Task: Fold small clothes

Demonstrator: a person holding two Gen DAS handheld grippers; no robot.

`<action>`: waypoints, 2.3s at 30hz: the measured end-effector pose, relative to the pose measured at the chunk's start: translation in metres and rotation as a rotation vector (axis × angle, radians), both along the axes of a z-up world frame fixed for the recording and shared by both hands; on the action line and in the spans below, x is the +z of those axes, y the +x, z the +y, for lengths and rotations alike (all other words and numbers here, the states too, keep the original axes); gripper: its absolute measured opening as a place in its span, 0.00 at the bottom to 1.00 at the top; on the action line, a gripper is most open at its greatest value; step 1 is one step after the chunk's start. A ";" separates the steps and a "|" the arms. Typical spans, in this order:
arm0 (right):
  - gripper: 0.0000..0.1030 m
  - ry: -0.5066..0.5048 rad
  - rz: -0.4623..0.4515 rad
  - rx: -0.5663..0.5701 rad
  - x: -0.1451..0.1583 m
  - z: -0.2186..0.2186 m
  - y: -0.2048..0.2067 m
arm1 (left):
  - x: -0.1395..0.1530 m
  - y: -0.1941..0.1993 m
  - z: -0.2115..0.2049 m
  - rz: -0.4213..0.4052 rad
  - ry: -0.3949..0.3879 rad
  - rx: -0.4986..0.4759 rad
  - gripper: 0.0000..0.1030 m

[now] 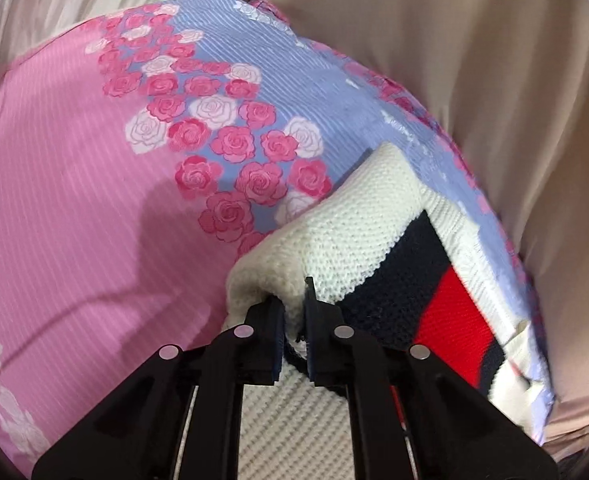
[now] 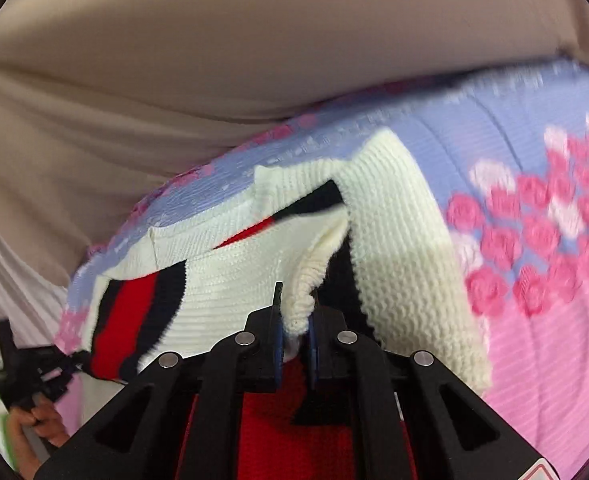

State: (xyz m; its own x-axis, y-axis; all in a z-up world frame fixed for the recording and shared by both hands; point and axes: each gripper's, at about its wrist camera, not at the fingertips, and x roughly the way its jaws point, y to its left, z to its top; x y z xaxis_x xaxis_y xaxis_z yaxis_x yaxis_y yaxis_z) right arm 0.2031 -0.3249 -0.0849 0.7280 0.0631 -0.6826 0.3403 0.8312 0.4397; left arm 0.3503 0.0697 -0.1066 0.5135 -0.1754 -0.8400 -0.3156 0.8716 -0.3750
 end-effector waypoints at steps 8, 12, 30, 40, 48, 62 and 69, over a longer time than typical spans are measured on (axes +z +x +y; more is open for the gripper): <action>0.25 -0.028 0.068 0.029 0.023 0.014 -0.088 | 0.032 -0.061 0.009 -0.061 0.067 -0.170 0.45; 0.43 -0.011 0.181 0.037 0.011 0.027 -0.189 | 0.025 -0.140 0.037 0.002 0.138 -0.231 0.58; 0.60 0.110 0.254 0.153 -0.030 0.102 -0.309 | -0.015 -0.276 0.070 0.163 0.033 -0.158 0.74; 0.09 0.054 0.184 0.081 0.023 0.063 -0.331 | 0.019 -0.294 0.059 0.157 -0.118 -0.234 0.08; 0.05 0.001 0.320 0.074 0.048 0.057 -0.416 | 0.034 -0.398 0.024 0.273 -0.038 -0.463 0.08; 0.05 0.090 0.301 0.226 0.106 0.073 -0.459 | 0.123 -0.422 0.016 0.121 0.029 -0.656 0.08; 0.06 0.065 0.063 0.015 0.081 0.018 -0.310 | 0.099 -0.280 -0.028 -0.039 0.080 -0.471 0.08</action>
State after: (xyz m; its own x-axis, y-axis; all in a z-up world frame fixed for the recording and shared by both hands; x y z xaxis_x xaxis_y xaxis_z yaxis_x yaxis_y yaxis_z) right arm -0.1067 -0.3069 -0.0034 0.6825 0.1194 -0.7211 0.3569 0.8065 0.4714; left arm 0.0699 0.0413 -0.0073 0.4252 -0.3321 -0.8420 0.1335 0.9431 -0.3046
